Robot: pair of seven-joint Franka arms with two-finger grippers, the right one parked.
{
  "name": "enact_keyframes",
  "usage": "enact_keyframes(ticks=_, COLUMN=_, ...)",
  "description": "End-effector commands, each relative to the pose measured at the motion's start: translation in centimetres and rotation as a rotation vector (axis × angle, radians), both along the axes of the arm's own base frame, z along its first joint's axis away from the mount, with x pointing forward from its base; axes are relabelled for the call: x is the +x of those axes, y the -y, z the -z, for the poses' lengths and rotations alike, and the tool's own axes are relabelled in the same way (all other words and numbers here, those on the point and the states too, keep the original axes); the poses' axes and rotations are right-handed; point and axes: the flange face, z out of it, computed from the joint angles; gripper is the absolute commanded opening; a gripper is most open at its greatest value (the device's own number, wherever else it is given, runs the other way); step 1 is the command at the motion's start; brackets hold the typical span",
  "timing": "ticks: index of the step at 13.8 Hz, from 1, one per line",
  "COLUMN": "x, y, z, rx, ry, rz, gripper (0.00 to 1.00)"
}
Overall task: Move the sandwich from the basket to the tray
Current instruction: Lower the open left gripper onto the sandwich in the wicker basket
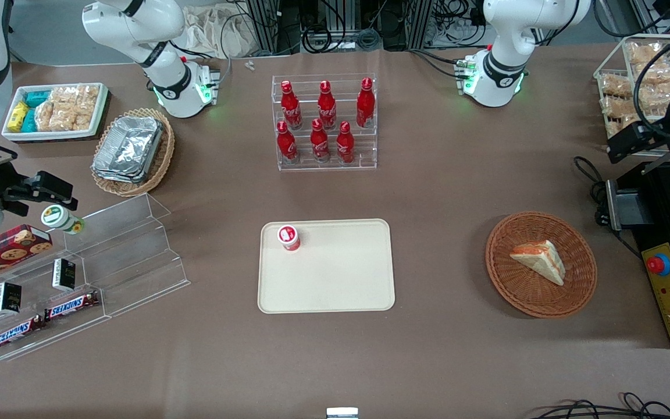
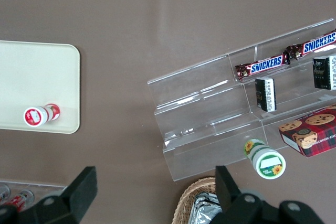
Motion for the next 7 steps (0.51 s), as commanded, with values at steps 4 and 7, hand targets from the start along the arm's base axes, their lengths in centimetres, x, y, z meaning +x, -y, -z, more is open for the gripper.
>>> enact_keyframes(ticks=4, x=2.0, y=0.9, z=6.2, rx=-0.106, ry=-0.021, rz=-0.196, gripper=1.00)
enact_keyframes(ticks=7, x=3.9, y=0.5, z=12.1, rx=-0.082, ry=-0.034, rz=-0.393, gripper=1.00)
